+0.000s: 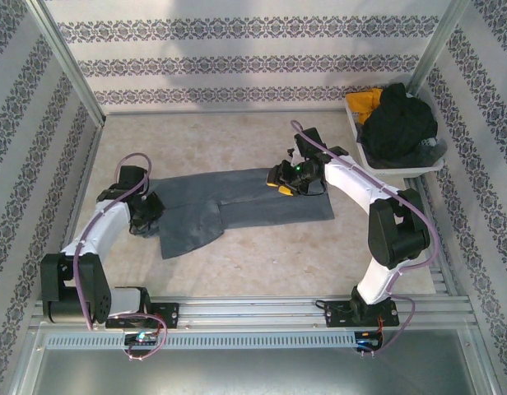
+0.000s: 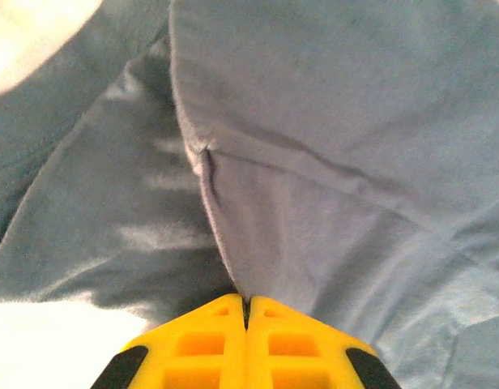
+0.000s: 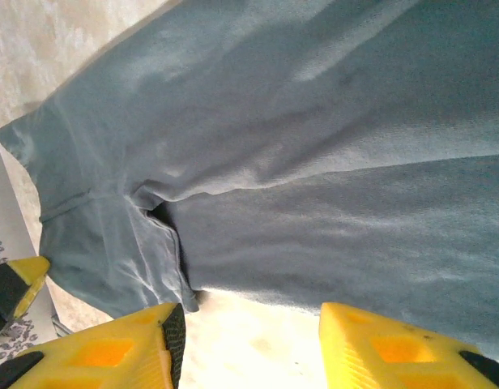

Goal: Fold and stack the t-shirts

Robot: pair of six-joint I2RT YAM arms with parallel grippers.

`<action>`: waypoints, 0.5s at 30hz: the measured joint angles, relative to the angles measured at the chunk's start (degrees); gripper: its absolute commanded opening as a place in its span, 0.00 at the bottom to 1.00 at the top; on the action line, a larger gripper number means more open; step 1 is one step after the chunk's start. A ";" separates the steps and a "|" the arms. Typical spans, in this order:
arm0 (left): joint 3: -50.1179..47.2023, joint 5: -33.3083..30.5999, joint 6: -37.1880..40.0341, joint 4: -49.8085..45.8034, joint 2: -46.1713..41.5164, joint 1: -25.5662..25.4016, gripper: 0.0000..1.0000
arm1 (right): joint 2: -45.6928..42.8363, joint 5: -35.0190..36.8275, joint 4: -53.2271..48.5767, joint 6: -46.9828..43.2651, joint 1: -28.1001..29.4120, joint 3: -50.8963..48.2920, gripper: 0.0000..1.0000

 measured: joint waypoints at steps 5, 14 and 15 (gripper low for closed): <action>6.88 -0.90 -0.04 -0.92 5.31 0.55 0.00 | -0.02 0.00 0.00 -0.02 0.00 -0.15 0.48; 20.37 -2.67 1.81 -2.84 18.78 3.17 0.00 | -1.51 0.02 -0.13 -0.02 -0.52 -1.68 0.48; 21.38 -3.02 2.12 -3.10 19.93 3.45 0.00 | -1.86 0.02 -0.24 -0.04 -0.81 -1.84 0.48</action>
